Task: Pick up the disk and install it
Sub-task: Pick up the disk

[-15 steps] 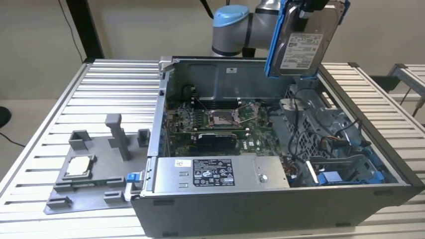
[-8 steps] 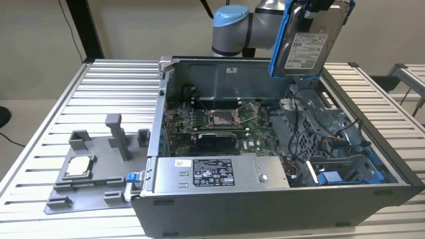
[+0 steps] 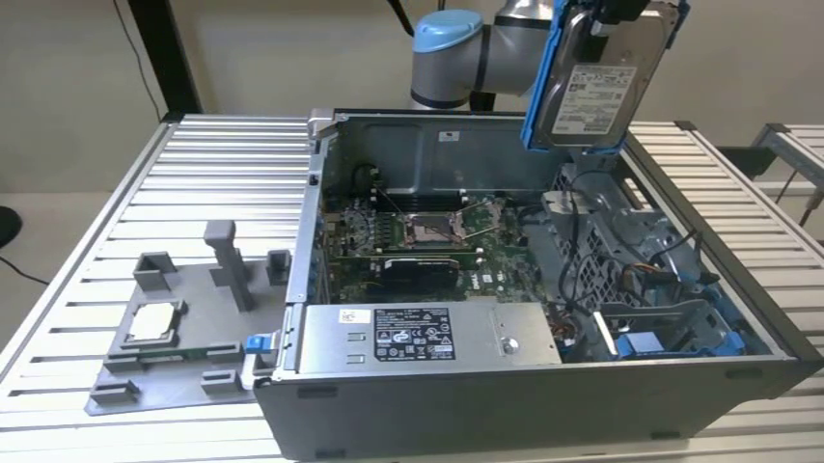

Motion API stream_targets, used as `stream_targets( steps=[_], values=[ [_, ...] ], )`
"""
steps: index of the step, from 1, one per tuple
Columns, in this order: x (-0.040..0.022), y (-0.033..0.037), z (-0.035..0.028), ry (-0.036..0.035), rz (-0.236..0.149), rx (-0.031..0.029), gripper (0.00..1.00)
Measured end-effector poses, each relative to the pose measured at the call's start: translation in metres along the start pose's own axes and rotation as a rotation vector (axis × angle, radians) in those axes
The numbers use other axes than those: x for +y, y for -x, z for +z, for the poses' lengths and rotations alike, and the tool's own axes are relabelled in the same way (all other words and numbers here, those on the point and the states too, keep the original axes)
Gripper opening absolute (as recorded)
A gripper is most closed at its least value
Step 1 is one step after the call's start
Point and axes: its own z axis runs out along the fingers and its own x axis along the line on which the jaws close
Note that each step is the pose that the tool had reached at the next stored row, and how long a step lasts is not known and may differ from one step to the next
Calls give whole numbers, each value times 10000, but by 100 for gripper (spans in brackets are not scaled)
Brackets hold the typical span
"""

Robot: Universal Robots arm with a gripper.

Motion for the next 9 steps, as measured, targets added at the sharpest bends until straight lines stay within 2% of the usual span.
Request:
stream_targets(
  steps=[9],
  values=[
    [-26,-41,-1,0,1,-1,0]
  ],
)
